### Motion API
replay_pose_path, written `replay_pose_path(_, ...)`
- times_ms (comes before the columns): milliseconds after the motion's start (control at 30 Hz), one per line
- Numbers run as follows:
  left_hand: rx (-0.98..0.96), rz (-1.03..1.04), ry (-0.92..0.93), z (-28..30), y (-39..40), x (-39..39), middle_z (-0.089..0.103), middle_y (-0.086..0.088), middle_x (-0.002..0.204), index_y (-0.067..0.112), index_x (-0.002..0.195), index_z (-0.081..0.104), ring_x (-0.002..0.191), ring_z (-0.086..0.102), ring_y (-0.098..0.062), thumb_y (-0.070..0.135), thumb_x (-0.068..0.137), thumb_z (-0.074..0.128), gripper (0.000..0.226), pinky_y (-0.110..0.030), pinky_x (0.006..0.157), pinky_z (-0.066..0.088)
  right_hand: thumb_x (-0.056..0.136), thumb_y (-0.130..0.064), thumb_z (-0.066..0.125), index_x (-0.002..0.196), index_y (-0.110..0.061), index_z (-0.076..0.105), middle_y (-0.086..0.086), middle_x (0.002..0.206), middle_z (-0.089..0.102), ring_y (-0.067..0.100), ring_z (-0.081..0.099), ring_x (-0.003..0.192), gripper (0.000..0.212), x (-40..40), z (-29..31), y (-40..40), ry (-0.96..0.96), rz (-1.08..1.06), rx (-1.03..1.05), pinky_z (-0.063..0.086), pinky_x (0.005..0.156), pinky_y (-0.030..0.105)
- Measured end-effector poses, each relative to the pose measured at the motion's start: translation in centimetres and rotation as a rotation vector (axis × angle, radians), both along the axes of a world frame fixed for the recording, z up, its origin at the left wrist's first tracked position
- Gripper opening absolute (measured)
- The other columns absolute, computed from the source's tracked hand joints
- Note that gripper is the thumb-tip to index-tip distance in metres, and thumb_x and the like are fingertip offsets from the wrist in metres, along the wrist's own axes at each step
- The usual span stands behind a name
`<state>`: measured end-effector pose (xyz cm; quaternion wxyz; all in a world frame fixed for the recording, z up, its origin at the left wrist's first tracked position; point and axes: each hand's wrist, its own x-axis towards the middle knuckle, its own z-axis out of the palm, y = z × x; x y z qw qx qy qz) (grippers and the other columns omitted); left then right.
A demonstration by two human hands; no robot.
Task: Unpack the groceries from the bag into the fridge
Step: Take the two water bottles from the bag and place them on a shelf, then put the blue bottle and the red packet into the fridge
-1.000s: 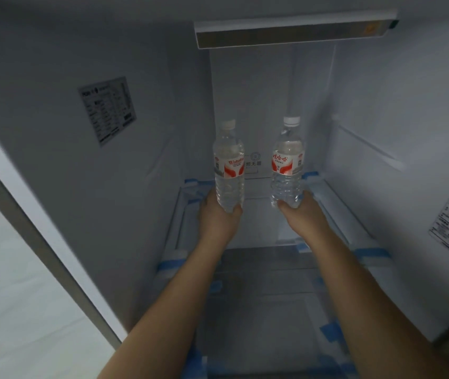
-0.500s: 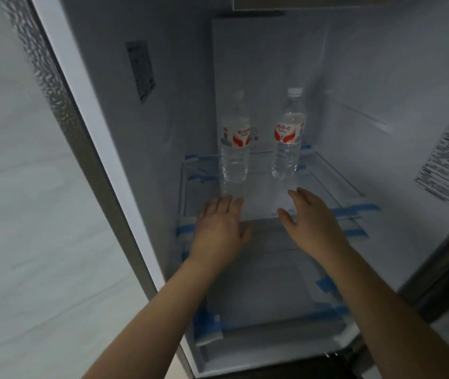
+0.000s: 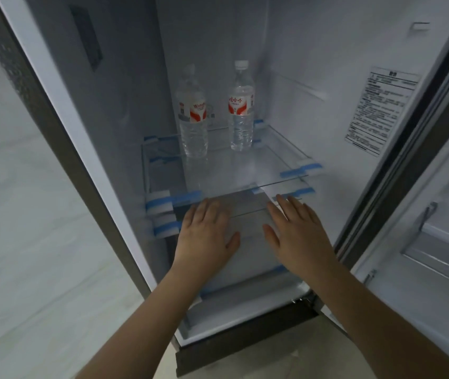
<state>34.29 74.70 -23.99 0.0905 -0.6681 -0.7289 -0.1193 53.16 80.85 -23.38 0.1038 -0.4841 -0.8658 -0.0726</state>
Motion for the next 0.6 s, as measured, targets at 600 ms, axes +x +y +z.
replay_pose_path(600, -0.132, -0.096, 0.054, 0.5, -6.0, 14.5, 0.019, -0.001, 0.163, 0.032, 0.154, 0.016, 0.151, 0.013, -0.022, 0.065, 0.091, 0.007, 0.072, -0.045, 0.122, 0.008, 0.096, -0.05, 0.037, 0.139, -0.017, 0.048, 0.01, 0.146, 0.047, 0.031, 0.042, 0.135, 0.056, 14.1, -2.3, -6.5, 0.056, -0.06, -0.061, 0.025, 0.109, 0.042)
